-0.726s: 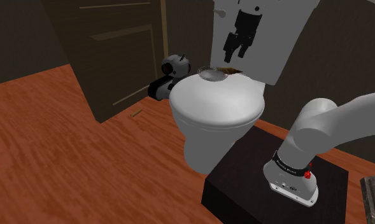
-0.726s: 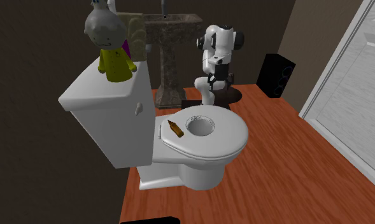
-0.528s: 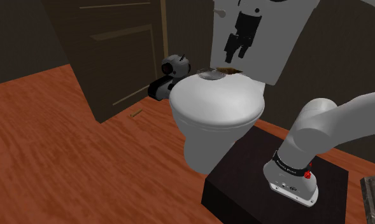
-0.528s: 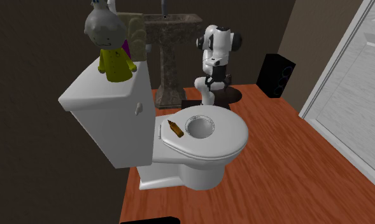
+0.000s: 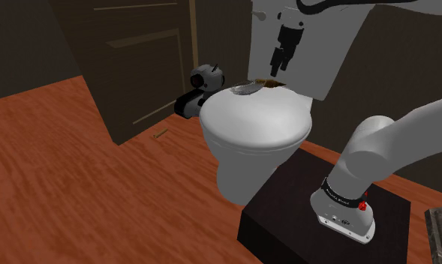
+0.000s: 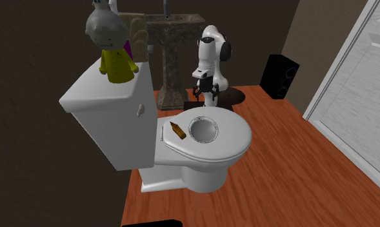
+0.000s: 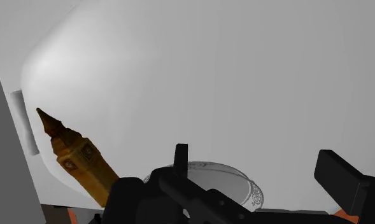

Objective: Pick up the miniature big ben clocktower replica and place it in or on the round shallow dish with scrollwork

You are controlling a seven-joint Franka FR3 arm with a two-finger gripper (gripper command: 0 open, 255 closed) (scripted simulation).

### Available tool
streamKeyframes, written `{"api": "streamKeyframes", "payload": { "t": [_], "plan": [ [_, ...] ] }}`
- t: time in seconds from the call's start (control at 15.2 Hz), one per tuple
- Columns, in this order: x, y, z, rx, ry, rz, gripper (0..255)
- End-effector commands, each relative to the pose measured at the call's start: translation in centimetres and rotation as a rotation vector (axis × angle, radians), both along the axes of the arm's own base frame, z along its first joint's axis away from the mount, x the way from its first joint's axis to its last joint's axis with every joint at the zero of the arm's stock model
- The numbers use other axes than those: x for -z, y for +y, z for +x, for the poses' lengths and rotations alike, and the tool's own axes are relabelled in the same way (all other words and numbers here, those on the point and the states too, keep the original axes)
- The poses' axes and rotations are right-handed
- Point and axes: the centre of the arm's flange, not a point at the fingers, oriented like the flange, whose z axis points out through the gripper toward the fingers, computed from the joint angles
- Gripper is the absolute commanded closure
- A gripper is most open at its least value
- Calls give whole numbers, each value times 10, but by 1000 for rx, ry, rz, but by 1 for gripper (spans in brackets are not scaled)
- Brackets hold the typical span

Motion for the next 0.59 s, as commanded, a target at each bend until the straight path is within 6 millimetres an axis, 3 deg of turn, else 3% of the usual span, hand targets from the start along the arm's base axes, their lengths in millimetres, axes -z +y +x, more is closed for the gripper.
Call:
{"api": "streamKeyframes", "payload": {
  "t": [0.0,0.53],
  "plan": [
    [9,-24,8,-40,12,-2,0],
    [51,-111,59,-188,59,-8,0]
  ]
}}
